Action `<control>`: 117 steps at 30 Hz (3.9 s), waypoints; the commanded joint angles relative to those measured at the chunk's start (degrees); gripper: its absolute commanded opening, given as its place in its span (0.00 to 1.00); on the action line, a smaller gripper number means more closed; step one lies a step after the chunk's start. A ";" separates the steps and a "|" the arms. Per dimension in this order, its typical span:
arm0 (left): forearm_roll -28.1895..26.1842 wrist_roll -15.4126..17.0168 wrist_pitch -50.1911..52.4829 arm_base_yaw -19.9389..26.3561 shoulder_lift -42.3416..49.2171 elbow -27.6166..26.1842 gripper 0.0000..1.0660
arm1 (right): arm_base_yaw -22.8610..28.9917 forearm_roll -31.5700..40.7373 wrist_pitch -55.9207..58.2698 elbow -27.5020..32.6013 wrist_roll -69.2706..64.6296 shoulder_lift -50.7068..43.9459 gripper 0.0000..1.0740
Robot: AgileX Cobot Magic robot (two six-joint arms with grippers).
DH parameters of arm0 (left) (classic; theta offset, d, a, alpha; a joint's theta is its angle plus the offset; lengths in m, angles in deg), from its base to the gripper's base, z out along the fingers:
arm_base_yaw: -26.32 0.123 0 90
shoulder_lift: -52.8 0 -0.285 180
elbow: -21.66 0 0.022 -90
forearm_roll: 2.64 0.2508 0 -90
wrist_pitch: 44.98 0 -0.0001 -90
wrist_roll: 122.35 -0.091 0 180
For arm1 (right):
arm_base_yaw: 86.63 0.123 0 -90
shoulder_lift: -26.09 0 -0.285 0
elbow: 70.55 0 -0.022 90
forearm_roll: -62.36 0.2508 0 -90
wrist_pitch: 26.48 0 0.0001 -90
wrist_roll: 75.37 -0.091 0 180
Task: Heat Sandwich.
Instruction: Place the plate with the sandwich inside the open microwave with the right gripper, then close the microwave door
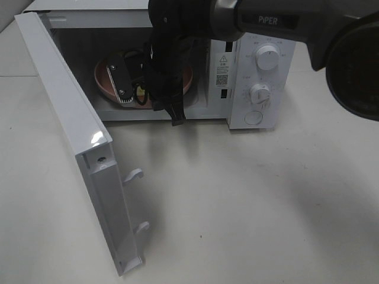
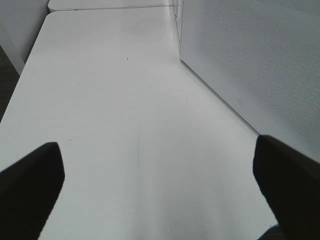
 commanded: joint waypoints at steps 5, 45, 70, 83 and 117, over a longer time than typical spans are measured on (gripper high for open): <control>-0.23 0.17 0.69 0.06 1.66 0.23 0.92 | -0.29 -2.29 -2.64 -1.43 0.23 0.97 0.04; -0.23 0.17 0.69 0.06 1.66 0.23 0.92 | -0.23 -2.35 -8.14 1.09 -9.22 -1.43 0.71; -0.23 0.17 0.69 0.06 1.66 0.23 0.92 | -0.23 -2.35 -25.21 27.50 -10.26 -16.21 0.71; -0.23 0.17 0.69 0.06 1.66 0.23 0.92 | -0.11 -2.35 -26.24 38.96 -14.44 -26.01 0.71; -0.23 0.17 0.69 0.06 1.66 0.23 0.92 | -0.11 -2.35 -22.69 64.57 -48.30 -52.94 0.71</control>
